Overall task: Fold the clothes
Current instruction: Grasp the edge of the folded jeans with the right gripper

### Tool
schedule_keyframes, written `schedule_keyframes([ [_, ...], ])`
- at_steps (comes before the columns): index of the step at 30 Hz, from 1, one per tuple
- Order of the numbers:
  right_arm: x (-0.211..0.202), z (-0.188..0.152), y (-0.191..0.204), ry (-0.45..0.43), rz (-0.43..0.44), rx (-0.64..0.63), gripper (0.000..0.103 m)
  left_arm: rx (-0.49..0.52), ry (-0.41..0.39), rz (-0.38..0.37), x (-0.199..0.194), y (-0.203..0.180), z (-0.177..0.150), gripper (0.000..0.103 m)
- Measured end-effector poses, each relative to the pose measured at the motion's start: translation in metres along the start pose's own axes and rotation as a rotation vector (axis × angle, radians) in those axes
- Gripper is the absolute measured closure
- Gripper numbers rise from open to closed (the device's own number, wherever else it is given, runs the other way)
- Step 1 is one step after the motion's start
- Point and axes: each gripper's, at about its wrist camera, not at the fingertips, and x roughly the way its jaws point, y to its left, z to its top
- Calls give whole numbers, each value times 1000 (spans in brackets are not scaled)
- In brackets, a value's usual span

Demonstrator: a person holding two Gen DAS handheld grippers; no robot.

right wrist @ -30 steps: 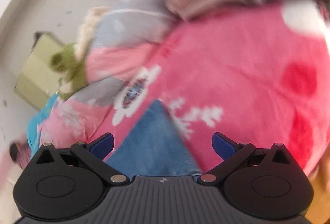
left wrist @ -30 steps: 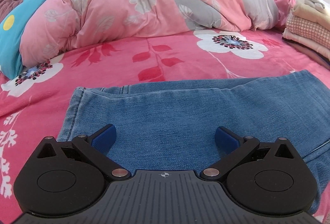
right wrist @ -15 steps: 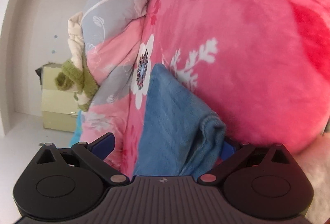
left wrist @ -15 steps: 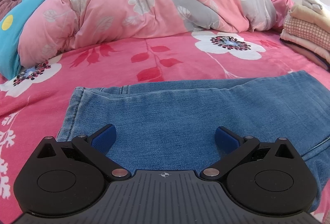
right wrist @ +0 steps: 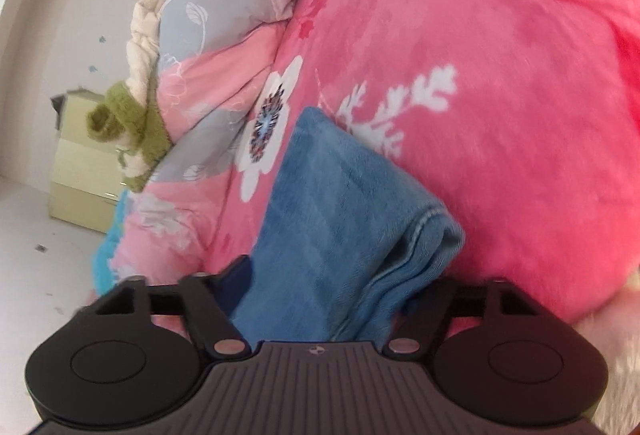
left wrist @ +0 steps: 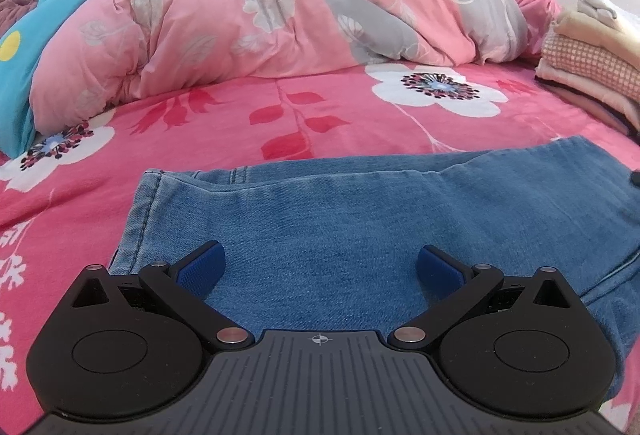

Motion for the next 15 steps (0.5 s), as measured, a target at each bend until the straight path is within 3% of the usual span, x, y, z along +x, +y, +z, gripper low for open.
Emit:
schedule_keyframes([
  [4,-7,-8,26,-63,-80,-169,85,2,-6,-6,-1,1,-1,0],
  [10,-24,-26,71,-164,-45,-418,90,5,-49,47,-17,4,11,1],
  [13,-26,-37,81,-198,-41,-517,90,109,-66,62,-16,-12,27,1],
  [15,-28,-40,82,-216,-26,-553,90,190,-37,52,-8,-28,37,1],
])
